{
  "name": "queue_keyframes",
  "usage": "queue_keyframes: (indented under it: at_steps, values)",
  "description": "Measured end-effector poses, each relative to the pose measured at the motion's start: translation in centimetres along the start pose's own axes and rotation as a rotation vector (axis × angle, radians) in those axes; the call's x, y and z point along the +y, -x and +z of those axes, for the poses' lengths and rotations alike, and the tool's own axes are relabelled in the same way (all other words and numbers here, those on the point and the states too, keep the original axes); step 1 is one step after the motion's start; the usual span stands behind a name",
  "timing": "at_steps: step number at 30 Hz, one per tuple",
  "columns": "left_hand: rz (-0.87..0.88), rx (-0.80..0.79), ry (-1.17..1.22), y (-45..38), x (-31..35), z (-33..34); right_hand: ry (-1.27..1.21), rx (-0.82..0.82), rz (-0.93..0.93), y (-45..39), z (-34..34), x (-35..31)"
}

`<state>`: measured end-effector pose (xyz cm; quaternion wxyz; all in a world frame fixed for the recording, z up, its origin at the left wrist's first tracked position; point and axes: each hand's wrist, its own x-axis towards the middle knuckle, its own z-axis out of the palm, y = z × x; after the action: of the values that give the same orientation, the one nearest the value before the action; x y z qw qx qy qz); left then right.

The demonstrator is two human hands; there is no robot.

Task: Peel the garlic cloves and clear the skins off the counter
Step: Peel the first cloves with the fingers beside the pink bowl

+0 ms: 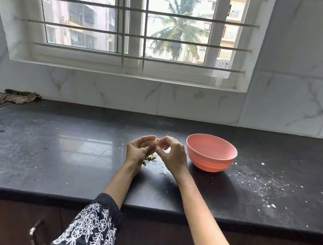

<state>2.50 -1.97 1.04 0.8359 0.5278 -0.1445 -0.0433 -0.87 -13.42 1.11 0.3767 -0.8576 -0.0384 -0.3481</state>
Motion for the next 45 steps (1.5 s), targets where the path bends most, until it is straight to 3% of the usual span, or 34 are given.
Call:
queue_keyframes:
  at_steps: [6,16,20,28,45]
  values:
    - [-0.036,0.045,0.181,0.08,0.4,0.45,-0.076,0.144,-0.001,0.02,-0.37,-0.58]
    - [-0.031,0.06,0.205,-0.07,0.39,0.4,-0.017,0.114,0.055,0.12,-0.8,-0.53]
    - [-0.028,0.062,0.202,-0.14,0.24,0.33,0.003,0.172,-0.042,0.02,-0.49,-0.34]
    - [-0.04,0.016,0.116,0.17,0.28,0.39,-0.053,0.103,-0.093,0.09,-0.23,-0.49]
    - [-0.014,-0.024,0.06,0.2,0.05,0.22,0.063,0.073,-0.042,-0.07,0.05,0.13]
